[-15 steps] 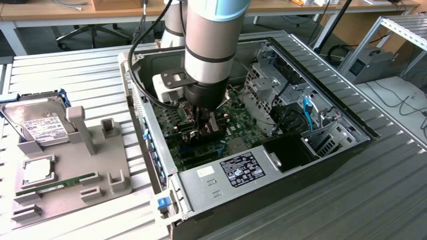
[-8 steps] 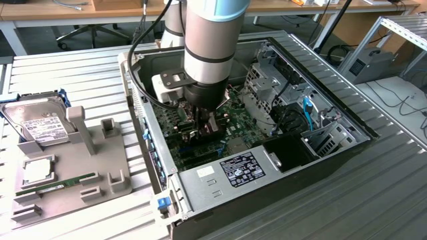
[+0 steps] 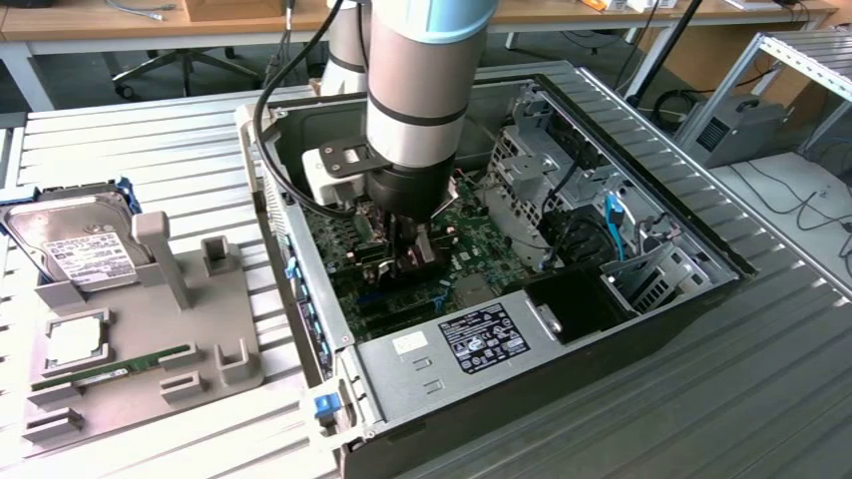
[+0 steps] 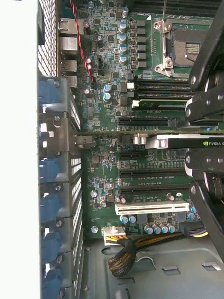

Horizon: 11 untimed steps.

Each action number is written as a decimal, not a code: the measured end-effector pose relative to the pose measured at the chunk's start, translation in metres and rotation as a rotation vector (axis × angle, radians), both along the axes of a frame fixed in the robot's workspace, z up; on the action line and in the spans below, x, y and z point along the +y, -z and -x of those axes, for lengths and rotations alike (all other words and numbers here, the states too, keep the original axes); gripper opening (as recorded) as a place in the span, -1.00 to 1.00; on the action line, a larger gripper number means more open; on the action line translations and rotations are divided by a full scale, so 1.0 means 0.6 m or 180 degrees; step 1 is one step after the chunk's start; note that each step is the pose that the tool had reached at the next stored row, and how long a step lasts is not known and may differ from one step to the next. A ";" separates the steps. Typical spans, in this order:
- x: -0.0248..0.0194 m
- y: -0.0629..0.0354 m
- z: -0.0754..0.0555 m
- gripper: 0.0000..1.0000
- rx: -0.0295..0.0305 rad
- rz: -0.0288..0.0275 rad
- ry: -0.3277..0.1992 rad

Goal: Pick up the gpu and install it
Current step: 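Insert the gpu into the slot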

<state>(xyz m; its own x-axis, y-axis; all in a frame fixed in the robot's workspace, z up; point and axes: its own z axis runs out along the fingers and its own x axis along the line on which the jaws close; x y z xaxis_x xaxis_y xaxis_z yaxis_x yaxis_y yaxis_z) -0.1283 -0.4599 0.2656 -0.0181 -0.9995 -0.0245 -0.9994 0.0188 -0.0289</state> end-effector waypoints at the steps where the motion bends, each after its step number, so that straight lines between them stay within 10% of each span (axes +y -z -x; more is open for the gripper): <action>1: 0.0000 0.000 0.000 -0.47 0.0000 0.0000 0.0000; 11: 0.0000 0.001 0.001 -0.47 0.0000 0.0000 0.0000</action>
